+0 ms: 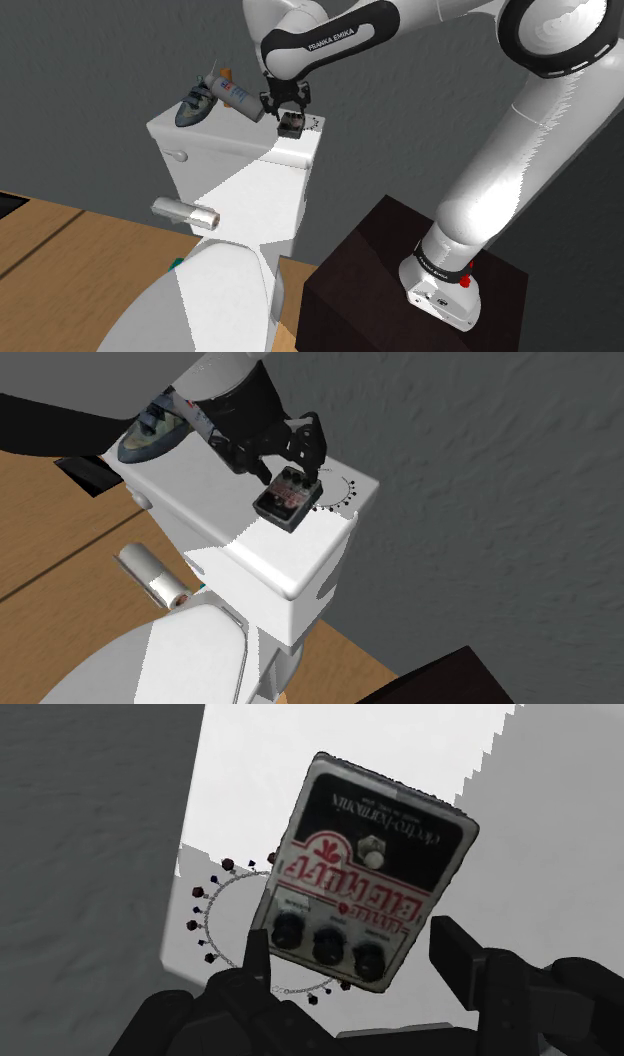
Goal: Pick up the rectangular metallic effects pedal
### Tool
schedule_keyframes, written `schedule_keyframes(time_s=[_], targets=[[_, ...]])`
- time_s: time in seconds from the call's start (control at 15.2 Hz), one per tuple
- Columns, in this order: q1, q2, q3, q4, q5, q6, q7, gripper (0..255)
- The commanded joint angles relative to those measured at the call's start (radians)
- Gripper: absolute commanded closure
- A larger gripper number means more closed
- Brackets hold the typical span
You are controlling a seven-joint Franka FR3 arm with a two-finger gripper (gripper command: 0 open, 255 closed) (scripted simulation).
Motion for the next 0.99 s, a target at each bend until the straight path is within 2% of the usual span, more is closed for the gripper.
schedule_keyframes(time_s=[0.0, 0.79, 0.92], targets=[[0.001, -0.008, 0.001, 0.016, 0.007, -0.022, -0.010, 255], [0.003, -0.033, 0.002, 0.146, 0.033, -0.165, -0.068, 255], [0.003, -0.033, 0.002, 0.148, 0.033, -0.167, -0.068, 255]])
